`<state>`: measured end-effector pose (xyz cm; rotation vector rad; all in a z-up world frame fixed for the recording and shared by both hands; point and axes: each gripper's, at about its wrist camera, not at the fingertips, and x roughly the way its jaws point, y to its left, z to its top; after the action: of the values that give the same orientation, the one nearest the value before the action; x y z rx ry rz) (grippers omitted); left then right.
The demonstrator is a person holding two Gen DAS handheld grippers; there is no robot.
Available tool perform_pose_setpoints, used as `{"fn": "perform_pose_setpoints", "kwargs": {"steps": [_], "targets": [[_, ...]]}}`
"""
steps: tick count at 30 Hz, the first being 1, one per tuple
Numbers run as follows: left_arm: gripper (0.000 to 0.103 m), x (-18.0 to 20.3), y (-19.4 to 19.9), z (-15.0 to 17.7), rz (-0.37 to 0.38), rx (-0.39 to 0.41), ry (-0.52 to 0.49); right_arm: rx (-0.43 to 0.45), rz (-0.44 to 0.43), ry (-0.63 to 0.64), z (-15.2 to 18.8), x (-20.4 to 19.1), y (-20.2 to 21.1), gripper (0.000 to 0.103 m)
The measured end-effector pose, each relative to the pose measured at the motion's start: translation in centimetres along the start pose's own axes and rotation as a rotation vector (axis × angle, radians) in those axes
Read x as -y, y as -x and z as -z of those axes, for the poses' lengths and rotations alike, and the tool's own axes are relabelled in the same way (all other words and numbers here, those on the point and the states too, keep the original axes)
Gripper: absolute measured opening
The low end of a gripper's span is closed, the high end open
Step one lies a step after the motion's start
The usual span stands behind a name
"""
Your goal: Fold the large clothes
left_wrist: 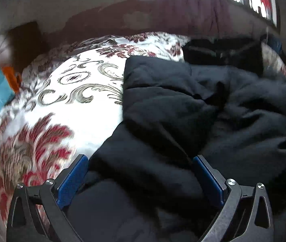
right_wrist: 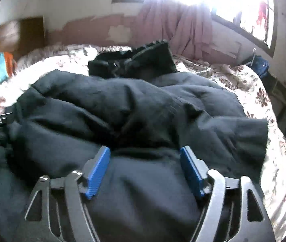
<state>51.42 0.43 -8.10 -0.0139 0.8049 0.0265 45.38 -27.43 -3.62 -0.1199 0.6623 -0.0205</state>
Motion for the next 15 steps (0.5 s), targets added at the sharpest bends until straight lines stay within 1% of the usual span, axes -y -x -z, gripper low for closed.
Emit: {"fn": "perform_pose_setpoints", "kwargs": {"steps": [3, 6, 7, 10, 13, 15], "targets": [[0.103, -1.1, 3.1, 0.3, 0.079, 0.025, 0.091, 0.011, -0.046, -0.059, 0.8, 0.9, 3.2, 0.081], [0.103, -1.5, 6.4, 0.6, 0.155, 0.031, 0.136, 0.022, -0.063, -0.088, 1.5, 1.4, 7.2, 0.090], [0.103, -1.5, 7.7, 1.0, 0.180, 0.036, 0.148, 0.029, -0.068, -0.096, 1.7, 1.6, 8.2, 0.091], [0.103, -1.1, 10.7, 2.4, 0.210, 0.016, 0.163, 0.047, -0.108, -0.101, 2.4, 1.5, 12.0, 0.093], [0.103, -0.5, 13.2, 4.0, 0.253, -0.036, 0.159, 0.069, -0.113, -0.088, 3.4, 1.1, 15.6, 0.093], [0.103, 0.1, 15.4, 5.4, 0.269, -0.051, 0.142, 0.075, -0.117, -0.091, 4.2, 0.9, 18.3, 0.094]]}}
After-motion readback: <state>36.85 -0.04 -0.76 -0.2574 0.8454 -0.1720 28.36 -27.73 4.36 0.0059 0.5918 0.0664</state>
